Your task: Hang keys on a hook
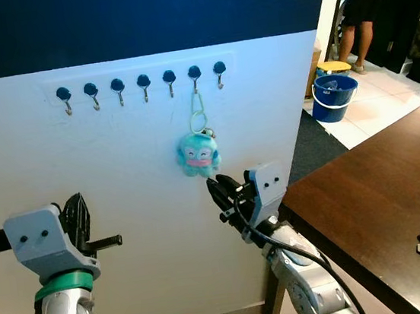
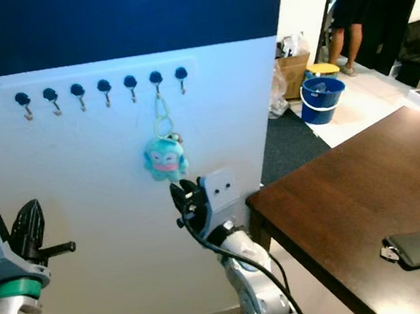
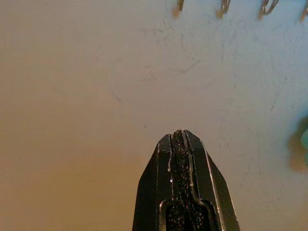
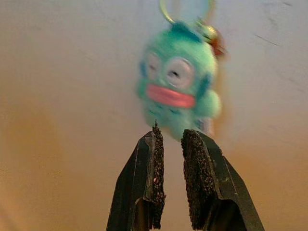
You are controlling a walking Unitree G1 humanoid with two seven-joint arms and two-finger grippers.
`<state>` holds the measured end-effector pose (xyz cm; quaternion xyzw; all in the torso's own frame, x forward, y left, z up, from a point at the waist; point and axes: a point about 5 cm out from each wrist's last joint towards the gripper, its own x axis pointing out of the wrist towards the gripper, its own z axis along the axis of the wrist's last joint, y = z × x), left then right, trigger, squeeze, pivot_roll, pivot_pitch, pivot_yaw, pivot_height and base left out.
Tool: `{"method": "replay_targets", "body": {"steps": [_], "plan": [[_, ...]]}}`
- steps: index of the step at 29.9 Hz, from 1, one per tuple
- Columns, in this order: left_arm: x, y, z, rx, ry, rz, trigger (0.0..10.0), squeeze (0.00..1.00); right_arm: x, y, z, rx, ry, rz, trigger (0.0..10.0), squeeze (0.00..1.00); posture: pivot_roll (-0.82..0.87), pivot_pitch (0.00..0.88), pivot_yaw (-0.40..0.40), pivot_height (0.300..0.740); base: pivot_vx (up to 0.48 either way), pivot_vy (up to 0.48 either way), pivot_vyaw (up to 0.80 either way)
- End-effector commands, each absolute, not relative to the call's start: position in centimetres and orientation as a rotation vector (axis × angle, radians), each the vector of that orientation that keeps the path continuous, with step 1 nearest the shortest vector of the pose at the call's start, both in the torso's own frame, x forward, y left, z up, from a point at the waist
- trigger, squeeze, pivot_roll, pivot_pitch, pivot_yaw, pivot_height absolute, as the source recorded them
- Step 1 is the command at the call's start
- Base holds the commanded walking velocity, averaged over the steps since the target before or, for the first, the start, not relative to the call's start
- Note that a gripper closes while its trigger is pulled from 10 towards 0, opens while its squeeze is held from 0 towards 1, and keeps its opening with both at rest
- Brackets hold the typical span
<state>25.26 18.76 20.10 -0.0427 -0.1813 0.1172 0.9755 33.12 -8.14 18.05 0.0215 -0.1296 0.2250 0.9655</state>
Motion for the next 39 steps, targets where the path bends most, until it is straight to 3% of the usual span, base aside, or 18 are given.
{"method": "replay_targets", "body": {"steps": [1, 3, 9, 10, 15, 27, 32, 39], "plan": [[25.0, 18.6, 19.8, -0.073, -0.363, 0.231, 10.0, 0.00, 33.2, -8.8, 17.4, 0.035, -0.251, 0.405, 10.0, 0.00, -0.08, 0.000, 0.083, 0.740, 0.000, 0.000, 0.00], [24.6, 18.3, 19.2, -0.056, -0.341, 0.220, 10.0, 0.00, 33.2, -9.6, 17.1, -0.008, -0.258, 0.331, 10.0, 0.00, -0.08, 0.000, 0.085, 0.740, 0.000, 0.000, 0.00], [23.6, 17.9, 17.6, 0.004, -0.262, 0.194, 10.0, 0.00, 31.9, -10.6, 16.5, 0.019, -0.257, 0.340, 10.0, 0.00, -0.08, 0.000, 0.087, 0.740, 0.000, 0.000, 0.00], [23.0, 17.1, 16.4, 0.010, -0.200, 0.176, 10.0, 0.00, 29.8, -10.5, 16.0, 0.054, -0.244, 0.435, 10.0, 0.00, -0.08, 0.000, 0.095, 0.740, 0.000, 0.000, 0.00], [23.1, 16.3, 16.2, -0.016, -0.186, 0.182, 10.0, 0.00, 27.1, -10.4, 15.5, 0.102, -0.218, 0.530, 10.0, 0.00, -0.09, 0.000, 0.107, 0.740, 0.000, 0.000, 0.00], [23.1, 16.2, 16.5, -0.018, -0.193, 0.196, 10.0, 0.00, 25.1, -11.8, 16.0, 0.135, -0.183, 0.583, 10.0, 0.00, -0.10, 0.009, 0.118, 0.740, 0.000, 0.000, 0.00], [22.6, 16.1, 16.7, -0.003, -0.196, 0.203, 10.0, 0.00, 23.4, -13.5, 16.8, 0.103, -0.182, 0.599, 10.0, 0.00, -0.09, 0.009, 0.123, 0.740, 0.000, 0.000, 0.00], [22.5, 15.9, 16.4, -0.014, -0.189, 0.211, 10.0, 0.00, 24.6, -15.9, 16.3, 0.064, -0.172, 0.423, 10.0, 0.00, -0.09, 0.017, 0.131, 0.740, 0.000, 0.000, 0.00]]}}
